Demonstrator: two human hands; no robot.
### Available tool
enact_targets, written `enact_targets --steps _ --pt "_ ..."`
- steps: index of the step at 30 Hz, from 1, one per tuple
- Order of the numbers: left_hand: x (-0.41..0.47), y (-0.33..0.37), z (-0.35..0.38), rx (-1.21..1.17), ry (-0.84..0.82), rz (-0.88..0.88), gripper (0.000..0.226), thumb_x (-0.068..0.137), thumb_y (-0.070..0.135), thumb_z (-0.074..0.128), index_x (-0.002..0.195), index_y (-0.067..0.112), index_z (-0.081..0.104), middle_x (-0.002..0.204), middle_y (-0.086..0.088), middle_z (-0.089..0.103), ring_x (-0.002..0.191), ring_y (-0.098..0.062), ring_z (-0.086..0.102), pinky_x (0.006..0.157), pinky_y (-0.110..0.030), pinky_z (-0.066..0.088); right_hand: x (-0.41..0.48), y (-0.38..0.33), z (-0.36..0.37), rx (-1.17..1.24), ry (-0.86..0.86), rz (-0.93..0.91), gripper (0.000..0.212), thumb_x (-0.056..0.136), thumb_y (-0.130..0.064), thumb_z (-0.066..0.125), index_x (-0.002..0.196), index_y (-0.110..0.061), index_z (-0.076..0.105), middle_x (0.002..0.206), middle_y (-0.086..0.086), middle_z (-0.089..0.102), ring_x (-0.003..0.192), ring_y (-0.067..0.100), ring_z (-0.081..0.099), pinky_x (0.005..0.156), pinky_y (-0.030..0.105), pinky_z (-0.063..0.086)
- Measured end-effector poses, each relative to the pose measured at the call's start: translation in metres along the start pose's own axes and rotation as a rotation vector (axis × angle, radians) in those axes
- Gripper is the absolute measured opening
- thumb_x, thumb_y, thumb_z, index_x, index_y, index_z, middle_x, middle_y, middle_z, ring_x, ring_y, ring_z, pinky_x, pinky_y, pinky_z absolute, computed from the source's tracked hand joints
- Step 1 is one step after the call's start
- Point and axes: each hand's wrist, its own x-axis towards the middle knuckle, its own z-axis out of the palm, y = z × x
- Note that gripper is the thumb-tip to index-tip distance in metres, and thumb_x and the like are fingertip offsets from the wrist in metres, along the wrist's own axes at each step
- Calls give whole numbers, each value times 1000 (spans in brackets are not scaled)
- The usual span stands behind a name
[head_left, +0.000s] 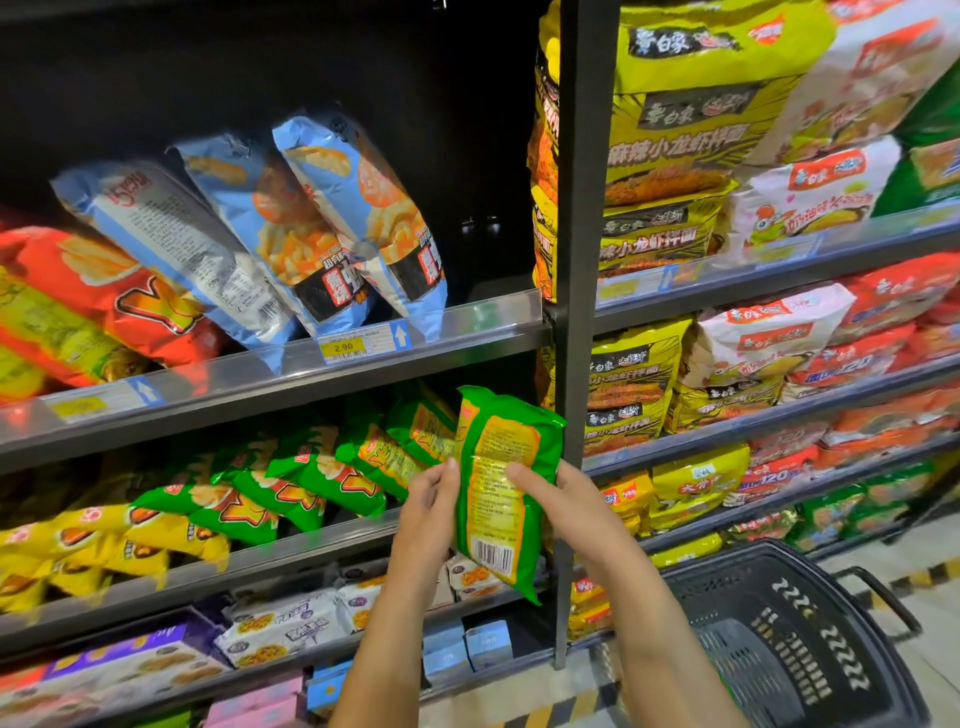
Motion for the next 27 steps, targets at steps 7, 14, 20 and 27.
enact_targets --steps 7,14,20,27 --pt "-18 6 -18 95 -145 -15 52 90 79 46 125 47 68 123 20 75 118 -5 70 112 -45 48 -14 -21 3 -1 -159 37 36 99 -58 55 122 -33 67 113 -11 80 105 8 75 100 36 55" --pt "-37 18 -11 203 160 93 37 98 63 53 116 31 63 112 10 73 100 -6 68 73 -25 46 -18 -19 28 -13 -47 -16 71 76 -80 60 130 -34 55 121 -10 73 106 5 74 99 41 59" --pt "-49 37 -19 213 -35 -48 52 95 79 43 127 40 55 129 24 60 109 -1 61 91 -29 49 -20 -11 30 52 26 -15 50 85 -65 67 124 -33 66 114 -10 79 102 6 76 96 43 60" --pt "-45 54 -47 -235 41 -197 86 94 85 23 132 18 61 118 -9 79 113 -30 74 97 -54 58 -27 3 10 737 -175 200 84 53 -67 92 115 -12 81 110 18 79 93 30 79 71 42 65"
